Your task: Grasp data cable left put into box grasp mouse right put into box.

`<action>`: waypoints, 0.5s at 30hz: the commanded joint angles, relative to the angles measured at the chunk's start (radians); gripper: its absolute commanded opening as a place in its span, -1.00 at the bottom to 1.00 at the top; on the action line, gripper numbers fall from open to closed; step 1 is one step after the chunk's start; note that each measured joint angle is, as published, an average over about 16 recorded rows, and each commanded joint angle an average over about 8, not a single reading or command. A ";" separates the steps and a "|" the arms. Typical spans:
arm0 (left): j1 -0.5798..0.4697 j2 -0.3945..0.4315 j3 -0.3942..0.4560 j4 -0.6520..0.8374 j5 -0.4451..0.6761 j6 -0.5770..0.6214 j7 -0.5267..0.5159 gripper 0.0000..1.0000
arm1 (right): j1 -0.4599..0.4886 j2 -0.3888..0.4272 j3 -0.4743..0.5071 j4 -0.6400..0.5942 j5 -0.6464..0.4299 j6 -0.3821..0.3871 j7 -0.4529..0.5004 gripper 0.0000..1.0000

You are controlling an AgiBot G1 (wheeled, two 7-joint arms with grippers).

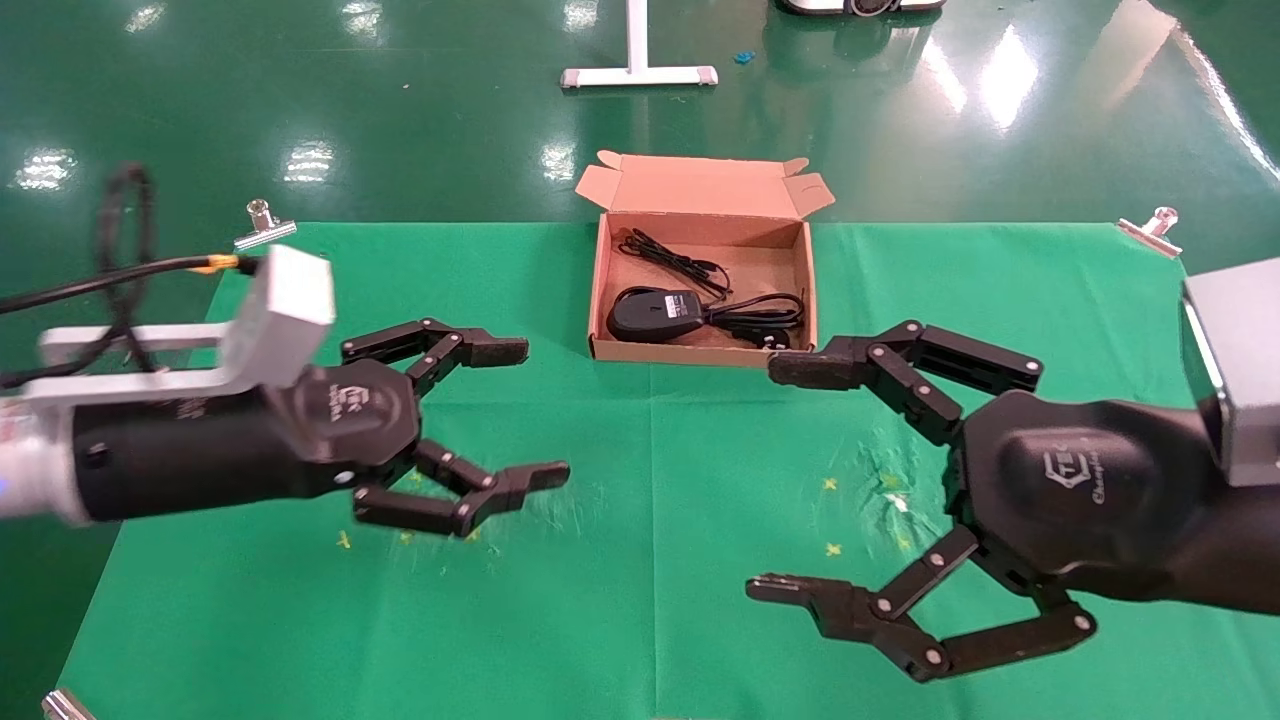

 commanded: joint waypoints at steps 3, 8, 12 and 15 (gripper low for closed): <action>0.059 -0.027 -0.074 -0.033 -0.081 0.057 0.035 1.00 | 0.000 0.000 0.000 0.000 0.000 0.000 0.000 1.00; 0.132 -0.059 -0.165 -0.072 -0.179 0.126 0.078 1.00 | 0.000 0.000 -0.001 0.000 0.000 0.000 0.000 1.00; 0.176 -0.078 -0.221 -0.097 -0.240 0.169 0.102 1.00 | 0.000 0.001 -0.001 0.000 0.001 0.000 -0.001 1.00; 0.194 -0.086 -0.244 -0.107 -0.265 0.186 0.110 1.00 | -0.001 0.001 -0.001 0.000 0.002 0.000 -0.001 1.00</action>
